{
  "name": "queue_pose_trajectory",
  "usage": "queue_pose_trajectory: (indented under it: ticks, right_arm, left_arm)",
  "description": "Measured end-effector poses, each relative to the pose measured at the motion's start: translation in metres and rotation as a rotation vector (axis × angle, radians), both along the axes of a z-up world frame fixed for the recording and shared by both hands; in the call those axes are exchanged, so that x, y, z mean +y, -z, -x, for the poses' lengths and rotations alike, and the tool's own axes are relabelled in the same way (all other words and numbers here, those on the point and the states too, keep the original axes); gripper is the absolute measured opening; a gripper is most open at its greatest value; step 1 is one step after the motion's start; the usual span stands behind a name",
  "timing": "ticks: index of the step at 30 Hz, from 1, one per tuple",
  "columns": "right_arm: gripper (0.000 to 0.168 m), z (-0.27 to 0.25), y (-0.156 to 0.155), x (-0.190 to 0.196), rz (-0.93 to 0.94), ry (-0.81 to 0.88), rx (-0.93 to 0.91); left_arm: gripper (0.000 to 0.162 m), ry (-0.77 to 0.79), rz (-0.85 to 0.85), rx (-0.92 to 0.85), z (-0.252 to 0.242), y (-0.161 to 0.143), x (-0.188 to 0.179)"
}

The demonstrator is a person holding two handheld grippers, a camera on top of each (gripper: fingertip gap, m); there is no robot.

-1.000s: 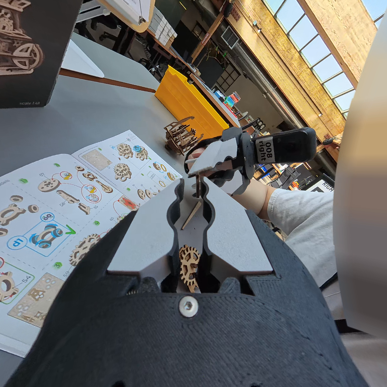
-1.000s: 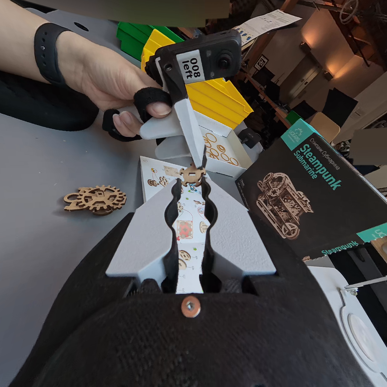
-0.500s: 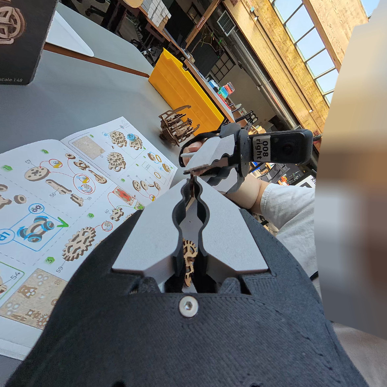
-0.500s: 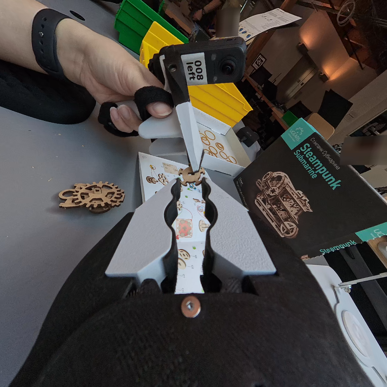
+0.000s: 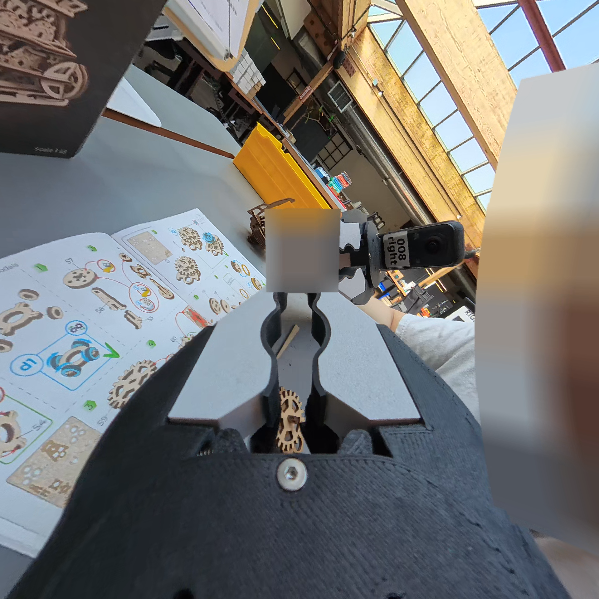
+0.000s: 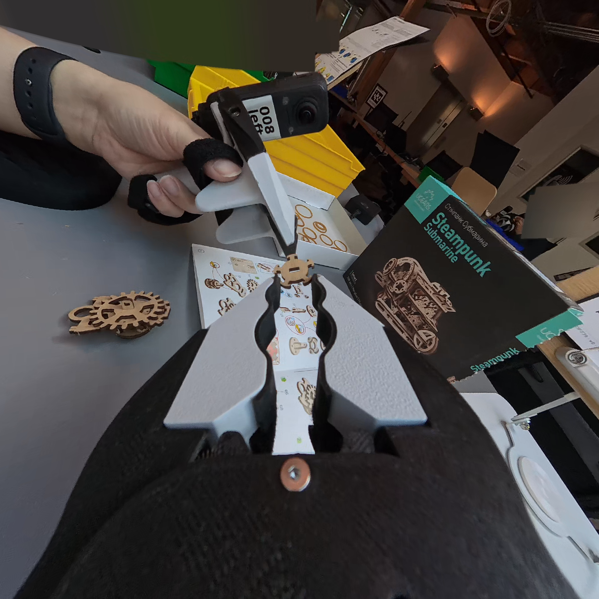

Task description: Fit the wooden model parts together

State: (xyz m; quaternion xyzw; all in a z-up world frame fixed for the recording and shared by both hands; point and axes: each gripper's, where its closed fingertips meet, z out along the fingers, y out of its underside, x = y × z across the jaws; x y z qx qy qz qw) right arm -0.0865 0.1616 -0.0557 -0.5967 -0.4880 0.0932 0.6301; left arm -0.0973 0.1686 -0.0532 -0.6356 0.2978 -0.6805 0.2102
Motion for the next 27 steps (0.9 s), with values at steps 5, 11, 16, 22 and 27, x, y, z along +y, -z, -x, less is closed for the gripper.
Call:
queue_pose_trajectory:
  ticks: [5, 11, 16, 22, 27]
  right_arm:
    - [0.018, -0.018, 0.025, 0.012, 0.128, -0.008, -0.053]
    - [0.018, -0.014, 0.026, 0.008, 0.177, -0.038, -0.02]
    - [0.018, 0.033, 0.029, -0.043, 0.309, -0.25, -0.031]
    - [0.018, 0.048, 0.06, -0.07, 0.406, -0.31, -0.201]
    - [0.018, 0.051, 0.066, -0.074, 0.413, -0.293, -0.265]
  left_arm:
    - [0.007, -0.081, -0.041, -0.014, 0.013, -0.008, 0.018]
    - [0.003, -0.097, -0.025, -0.025, 0.017, -0.01, 0.022]
    - [0.002, -0.079, -0.032, -0.01, 0.015, -0.007, 0.02]
    - [0.001, -0.065, -0.053, 0.02, 0.015, -0.002, 0.019]
    - [0.0, -0.071, -0.071, 0.046, 0.015, 0.002, 0.02]
